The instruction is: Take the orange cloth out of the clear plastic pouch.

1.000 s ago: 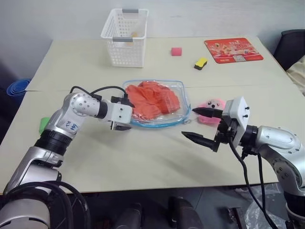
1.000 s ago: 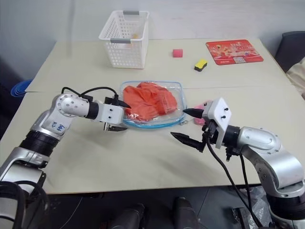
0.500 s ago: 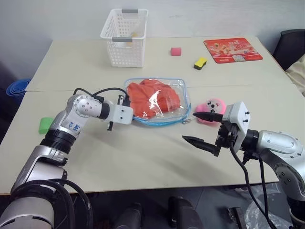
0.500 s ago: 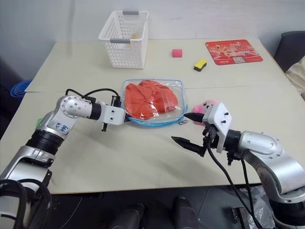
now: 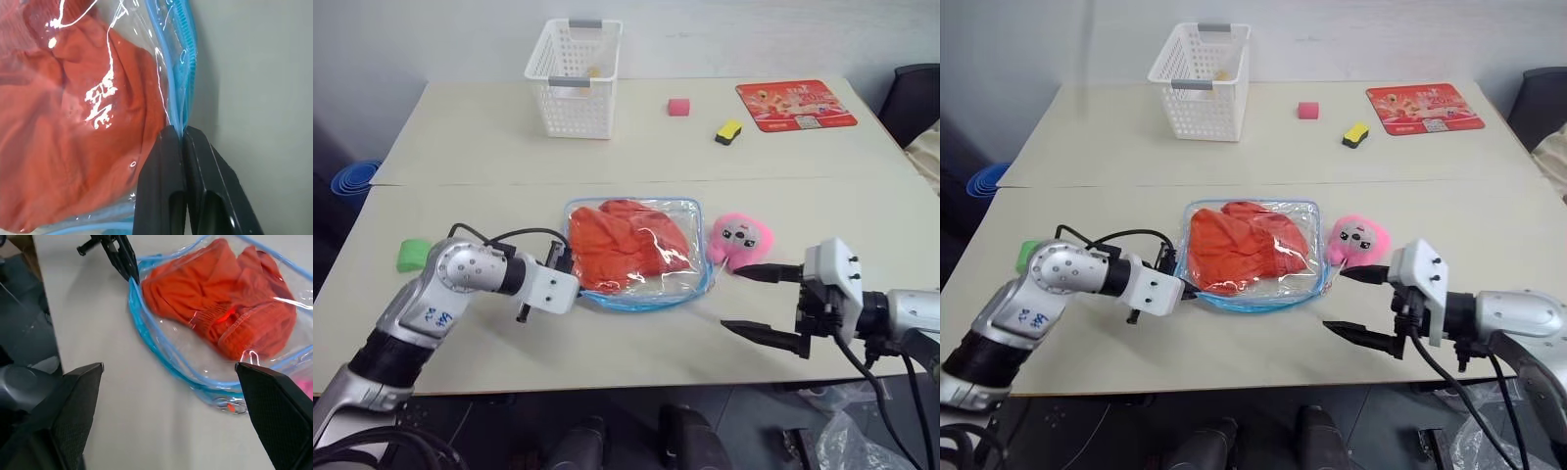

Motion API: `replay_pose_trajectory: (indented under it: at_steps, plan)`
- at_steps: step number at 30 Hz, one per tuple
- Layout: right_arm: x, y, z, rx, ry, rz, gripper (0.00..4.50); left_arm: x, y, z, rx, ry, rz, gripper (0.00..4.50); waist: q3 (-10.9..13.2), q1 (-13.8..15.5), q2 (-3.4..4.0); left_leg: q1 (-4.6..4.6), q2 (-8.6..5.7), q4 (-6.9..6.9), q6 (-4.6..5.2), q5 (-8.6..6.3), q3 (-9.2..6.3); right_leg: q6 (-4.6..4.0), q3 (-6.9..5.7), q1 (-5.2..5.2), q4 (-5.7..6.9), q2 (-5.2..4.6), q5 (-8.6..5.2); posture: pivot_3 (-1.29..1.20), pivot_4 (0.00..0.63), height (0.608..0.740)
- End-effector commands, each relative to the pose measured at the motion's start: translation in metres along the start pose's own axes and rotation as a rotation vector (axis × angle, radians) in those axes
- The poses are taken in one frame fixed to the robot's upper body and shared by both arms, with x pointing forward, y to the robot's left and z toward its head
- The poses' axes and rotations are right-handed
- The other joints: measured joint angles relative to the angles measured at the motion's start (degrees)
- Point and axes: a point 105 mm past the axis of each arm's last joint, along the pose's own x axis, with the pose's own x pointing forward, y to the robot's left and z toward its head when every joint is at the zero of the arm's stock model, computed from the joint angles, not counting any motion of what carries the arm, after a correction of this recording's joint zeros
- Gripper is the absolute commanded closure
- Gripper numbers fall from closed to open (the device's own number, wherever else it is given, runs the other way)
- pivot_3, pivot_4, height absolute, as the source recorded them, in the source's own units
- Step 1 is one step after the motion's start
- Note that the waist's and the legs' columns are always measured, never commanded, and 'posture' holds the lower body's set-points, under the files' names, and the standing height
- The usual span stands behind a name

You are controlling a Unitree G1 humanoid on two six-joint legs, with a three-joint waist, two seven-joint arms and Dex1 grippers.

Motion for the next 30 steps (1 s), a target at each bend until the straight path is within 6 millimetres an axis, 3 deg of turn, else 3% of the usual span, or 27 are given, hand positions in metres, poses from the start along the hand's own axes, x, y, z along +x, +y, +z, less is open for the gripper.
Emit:
replay_pose_trajectory:
  at_steps: [1, 6, 10, 13, 20, 23, 26, 30]
  plan:
    - [-0.006, 0.006, 0.013, -0.044, -0.024, 0.011, 0.00, -0.002, 0.001, 0.013, 0.012, 0.015, 0.045, 4.48, 0.00, 0.05, 0.00, 0.00, 0.00, 0.00, 0.00, 0.00, 0.00, 0.00, 0.00, 0.00, -0.02, 0.00, 0.00, 0.00, 0.150, 0.740]
    - [-0.005, 0.005, 0.012, -0.044, -0.025, -0.001, 0.00, 0.001, 0.007, 0.014, 0.004, 0.018, 0.080, 4.48, 0.00, 0.08, 0.00, 0.04, 0.00, 0.00, 0.00, 0.00, 0.02, 0.00, 0.01, 0.01, -0.11, 0.00, 0.00, 0.00, 0.150, 0.740]
    - [-0.004, -0.002, 0.011, -0.046, -0.035, -0.047, 0.00, -0.005, 0.005, 0.011, -0.051, 0.011, 0.065, 3.54, 0.00, 0.10, 0.00, 0.04, 0.00, 0.00, 0.00, 0.00, 0.02, 0.00, 0.01, 0.01, -0.11, 0.00, 0.00, 0.00, 0.150, 0.740]
    - [-0.005, -0.009, 0.008, -0.032, -0.044, -0.111, 0.00, -0.010, 0.008, 0.007, -0.078, 0.017, 0.083, 2.56, 0.00, 0.09, 0.00, 0.04, 0.01, 0.00, 0.00, 0.00, 0.02, 0.00, 0.01, 0.00, -0.11, 0.00, 0.00, 0.00, 0.150, 0.740]
    - [-0.017, -0.039, -0.006, 0.095, -0.129, -0.366, 0.00, -0.038, -0.006, 0.028, -0.378, -0.287, 0.014, 0.46, 0.00, -0.08, 0.00, 0.05, 0.02, -0.01, -0.01, 0.00, 0.01, 0.00, 0.01, 0.00, -0.08, 0.00, 0.00, 0.00, 0.150, 0.740]
    - [-0.024, -0.060, -0.019, 0.179, -0.157, -0.495, 0.00, -0.061, -0.015, 0.030, -0.518, -0.351, -0.074, 0.46, 0.00, -0.24, 0.00, 0.07, 0.02, -0.01, -0.01, 0.00, 0.01, -0.01, 0.02, 0.00, -0.09, 0.00, -0.01, 0.00, 0.150, 0.740]
    - [-0.019, -0.085, -0.035, 0.298, -0.172, -0.604, 0.00, -0.082, 0.003, 0.036, -0.653, -0.471, -0.063, 0.46, 0.01, -0.30, 0.03, 0.11, 0.03, -0.01, -0.03, 0.01, 0.02, -0.03, 0.02, 0.01, -0.08, 0.00, -0.02, 0.00, 0.150, 0.740]
    - [-0.002, -0.110, -0.045, 0.425, -0.215, -0.659, 0.00, -0.096, 0.020, 0.055, -0.677, -0.591, -0.096, 0.46, 0.00, -0.41, 0.05, 0.14, 0.00, 0.03, -0.04, 0.01, 0.05, -0.04, 0.06, 0.01, -0.02, 0.00, -0.02, 0.00, 0.150, 0.740]
